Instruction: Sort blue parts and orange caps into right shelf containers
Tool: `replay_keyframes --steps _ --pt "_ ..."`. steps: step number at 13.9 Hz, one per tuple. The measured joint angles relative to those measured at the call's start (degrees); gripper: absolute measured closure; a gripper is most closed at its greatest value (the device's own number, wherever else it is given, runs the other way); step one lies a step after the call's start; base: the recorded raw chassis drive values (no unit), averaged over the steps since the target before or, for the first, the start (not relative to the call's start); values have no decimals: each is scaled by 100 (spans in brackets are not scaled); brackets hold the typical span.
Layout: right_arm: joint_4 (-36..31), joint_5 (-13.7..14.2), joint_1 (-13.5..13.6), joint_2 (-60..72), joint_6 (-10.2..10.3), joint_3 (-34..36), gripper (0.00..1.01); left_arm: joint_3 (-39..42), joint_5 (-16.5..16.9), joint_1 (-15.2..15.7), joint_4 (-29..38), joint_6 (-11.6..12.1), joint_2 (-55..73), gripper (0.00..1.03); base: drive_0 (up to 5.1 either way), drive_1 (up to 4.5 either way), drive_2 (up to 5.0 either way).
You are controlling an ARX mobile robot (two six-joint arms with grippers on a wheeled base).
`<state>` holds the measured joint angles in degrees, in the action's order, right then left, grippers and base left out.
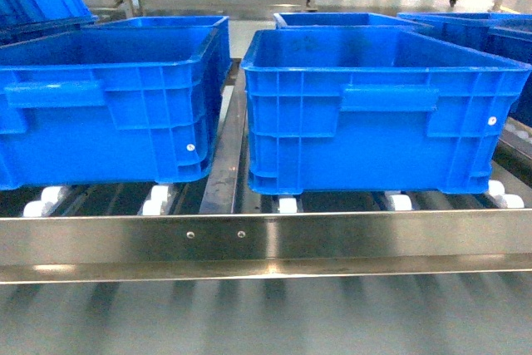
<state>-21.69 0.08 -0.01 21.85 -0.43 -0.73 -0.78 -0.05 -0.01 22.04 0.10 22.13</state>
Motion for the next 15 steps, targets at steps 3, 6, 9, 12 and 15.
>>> replay_keyframes --steps 3,6,9,12,15 --pt "409 0 0 -411 0 0 99 0 0 0 -402 2 -402 101 0 0 0" --pt "809 0 0 -820 0 0 99 0 2 0 -791 2 -815 101 0 0 0" --pt "1058 0 0 -1080 0 0 99 0 0 0 -1073 2 -1091 101 0 0 0" --pt "2234 4 0 -2000 0 -2 99 -2 13 0 -2188 0 -1864 101 0 0 0" --pt "2256 0 0 -2153 7 0 99 -4 0 0 -2277 -2 -2170 101 0 0 0"
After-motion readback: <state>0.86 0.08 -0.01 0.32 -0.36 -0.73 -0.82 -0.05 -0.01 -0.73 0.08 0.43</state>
